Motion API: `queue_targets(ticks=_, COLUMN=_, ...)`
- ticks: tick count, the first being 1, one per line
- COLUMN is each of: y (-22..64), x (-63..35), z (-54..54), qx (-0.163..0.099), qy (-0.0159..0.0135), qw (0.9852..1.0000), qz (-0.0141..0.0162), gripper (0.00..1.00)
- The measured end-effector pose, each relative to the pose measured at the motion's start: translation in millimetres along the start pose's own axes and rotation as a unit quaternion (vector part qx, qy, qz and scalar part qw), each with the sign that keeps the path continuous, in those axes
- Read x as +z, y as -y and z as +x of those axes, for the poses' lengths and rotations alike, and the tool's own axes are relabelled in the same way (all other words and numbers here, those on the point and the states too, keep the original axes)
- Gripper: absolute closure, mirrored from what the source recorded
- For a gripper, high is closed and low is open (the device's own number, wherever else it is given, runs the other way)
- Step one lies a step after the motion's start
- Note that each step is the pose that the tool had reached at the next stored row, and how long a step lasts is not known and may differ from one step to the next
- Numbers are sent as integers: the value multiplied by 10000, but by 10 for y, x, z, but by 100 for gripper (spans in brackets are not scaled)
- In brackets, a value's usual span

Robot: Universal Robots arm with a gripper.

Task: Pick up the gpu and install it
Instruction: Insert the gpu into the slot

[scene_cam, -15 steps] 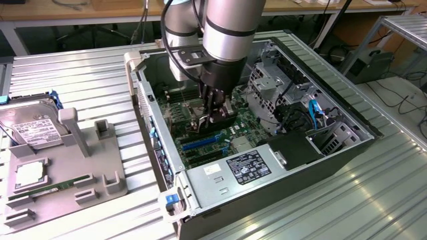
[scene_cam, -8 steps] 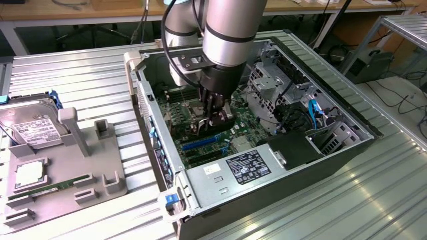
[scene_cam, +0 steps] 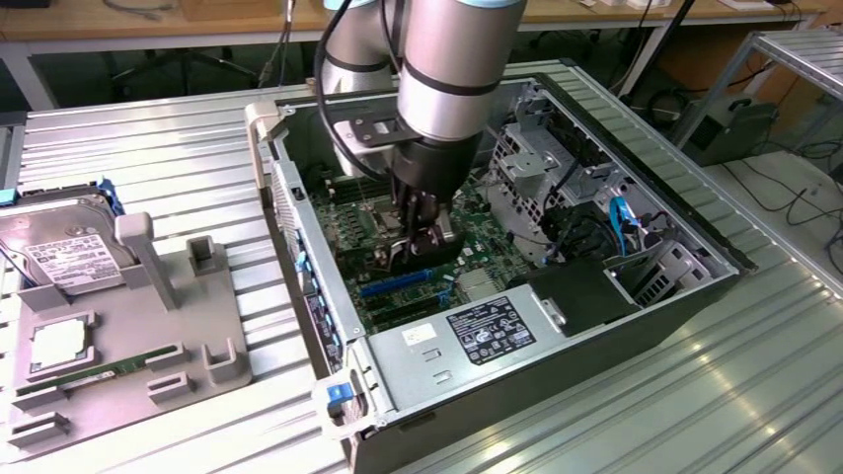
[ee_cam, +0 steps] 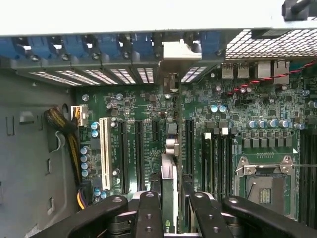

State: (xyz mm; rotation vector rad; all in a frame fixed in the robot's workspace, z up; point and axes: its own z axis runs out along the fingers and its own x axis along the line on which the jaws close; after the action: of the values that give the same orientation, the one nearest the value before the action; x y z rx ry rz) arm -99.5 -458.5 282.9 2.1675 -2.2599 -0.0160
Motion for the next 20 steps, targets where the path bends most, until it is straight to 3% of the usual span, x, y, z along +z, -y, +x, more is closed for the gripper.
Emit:
queue_targets(ticks=4, y=-17, x=21, z=1, qx=-25, qy=4, qw=10000, qz=0, gripper=74)
queue_targets(ticks=6, y=-23, x=78, z=1, qx=-132, qy=45, qw=9999, qz=-1, gripper=74)
queue_targets(ticks=9, y=-22, x=179, z=1, qx=-133, qy=67, qw=9999, qz=-2, gripper=74)
queue_targets(ticks=10, y=-22, x=193, z=1, qx=-133, qy=119, qw=9998, qz=-4, gripper=74)
queue_targets(ticks=20, y=-22, x=256, z=3, qx=-134, qy=125, qw=9998, qz=-3, gripper=74)
